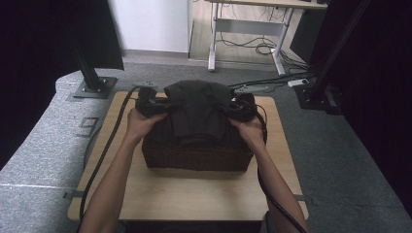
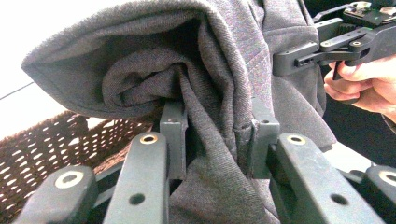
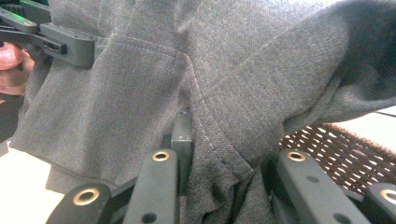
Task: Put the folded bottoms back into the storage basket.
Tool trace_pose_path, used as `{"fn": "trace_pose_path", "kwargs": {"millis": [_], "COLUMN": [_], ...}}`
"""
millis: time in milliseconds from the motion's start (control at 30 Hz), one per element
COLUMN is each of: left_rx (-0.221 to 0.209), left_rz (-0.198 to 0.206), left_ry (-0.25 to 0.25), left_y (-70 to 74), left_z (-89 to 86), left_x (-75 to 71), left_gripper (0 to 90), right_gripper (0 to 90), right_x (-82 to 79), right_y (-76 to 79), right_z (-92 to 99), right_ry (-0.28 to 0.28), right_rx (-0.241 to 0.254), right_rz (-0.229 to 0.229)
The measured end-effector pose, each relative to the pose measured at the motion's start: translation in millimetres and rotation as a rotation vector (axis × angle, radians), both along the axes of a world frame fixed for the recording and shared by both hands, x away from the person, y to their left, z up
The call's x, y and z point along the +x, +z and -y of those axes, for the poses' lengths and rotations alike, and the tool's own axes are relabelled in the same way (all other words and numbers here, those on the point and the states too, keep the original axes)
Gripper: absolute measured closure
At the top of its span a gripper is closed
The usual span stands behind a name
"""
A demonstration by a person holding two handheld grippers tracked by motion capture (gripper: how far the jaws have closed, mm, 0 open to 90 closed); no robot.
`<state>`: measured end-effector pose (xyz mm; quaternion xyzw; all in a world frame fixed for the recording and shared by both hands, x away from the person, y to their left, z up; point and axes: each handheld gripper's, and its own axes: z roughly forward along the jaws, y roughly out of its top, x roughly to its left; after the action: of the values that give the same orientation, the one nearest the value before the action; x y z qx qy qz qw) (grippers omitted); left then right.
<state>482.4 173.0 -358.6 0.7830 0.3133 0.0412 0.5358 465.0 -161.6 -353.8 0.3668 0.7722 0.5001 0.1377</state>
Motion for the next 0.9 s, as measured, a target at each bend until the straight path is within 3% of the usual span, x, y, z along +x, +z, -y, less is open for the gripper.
{"fn": "trace_pose_path", "kwargs": {"millis": [367, 700, 900], "left_rx": [0.056, 0.125, 0.149], "left_rz": [-0.078, -0.133, -0.155], "left_ry": [0.009, 0.033, 0.031], "left_y": [-35.4, -49.5, -56.6], "left_z": [-2.4, -16.3, -5.5], "left_x": [10.3, 7.8, 10.0], "left_gripper": [66.7, 66.7, 66.7], "right_gripper": [69.1, 69.0, 69.0], "right_x": [11.7, 14.4, 14.4], "right_y": [-34.8, -57.5, -68.3], "right_z": [-6.9, -26.5, -23.6], "right_ry": [-0.008, 0.01, -0.006], "right_rx": [-0.032, -0.046, -0.057], "right_rz": [-0.071, -0.138, -0.175]}}
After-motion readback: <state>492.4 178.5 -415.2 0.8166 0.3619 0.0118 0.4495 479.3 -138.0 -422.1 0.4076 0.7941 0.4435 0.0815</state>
